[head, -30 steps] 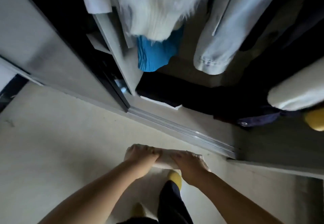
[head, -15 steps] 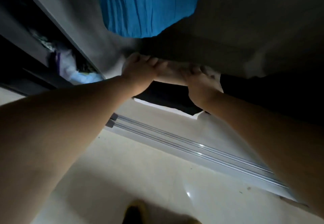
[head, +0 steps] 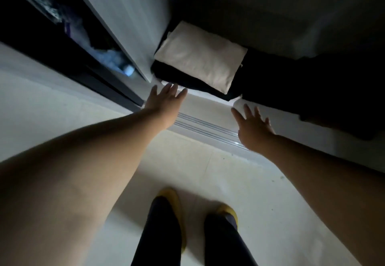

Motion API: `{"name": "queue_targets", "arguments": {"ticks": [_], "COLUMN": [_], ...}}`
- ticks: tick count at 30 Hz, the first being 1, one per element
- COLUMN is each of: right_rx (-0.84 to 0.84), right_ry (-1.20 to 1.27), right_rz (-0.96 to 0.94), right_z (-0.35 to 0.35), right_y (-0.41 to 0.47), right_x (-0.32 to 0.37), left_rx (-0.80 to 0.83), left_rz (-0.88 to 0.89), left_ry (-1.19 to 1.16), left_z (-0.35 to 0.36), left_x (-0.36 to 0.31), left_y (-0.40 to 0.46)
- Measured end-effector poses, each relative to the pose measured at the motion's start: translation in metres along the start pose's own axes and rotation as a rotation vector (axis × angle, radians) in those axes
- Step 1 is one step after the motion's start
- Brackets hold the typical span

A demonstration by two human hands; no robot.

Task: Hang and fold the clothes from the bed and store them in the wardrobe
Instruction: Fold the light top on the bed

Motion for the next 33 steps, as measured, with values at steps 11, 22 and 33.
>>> {"name": "queue_targets", "arguments": {"ticks": [11, 22, 33], "right_rx": [-0.084, -0.177, -0.302], "right_ry": [-0.02, 0.034, 0.09], "right_rz": [-0.196, -0.19, -0.076], "right_z": [-0.146, -0.256, -0.292], "right_y": [-0.151, -0.343, -0.415], "right_x": [0.094, 0.13, 0.127], "left_rx": [0.027, -0.057, -0.158], "left_rz": [0.02, -0.2, -0.124], "left_ry": [-0.102, -0.312, -0.258], "left_z": [-0.123, -0.257, -0.299], "left_x": [0.007, 0.07, 0.085], "left_y": [-0.185, -0.383, -0.424]}}
Point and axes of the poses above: each hand's wrist, its own y-axis towards the middle knuckle, its own z-axis out of the palm, x = y × z, the point moved 5 cm from there along y, towards the middle knuckle, and after that the axes turned 9 degrees about -z, right-handed, at the moved point
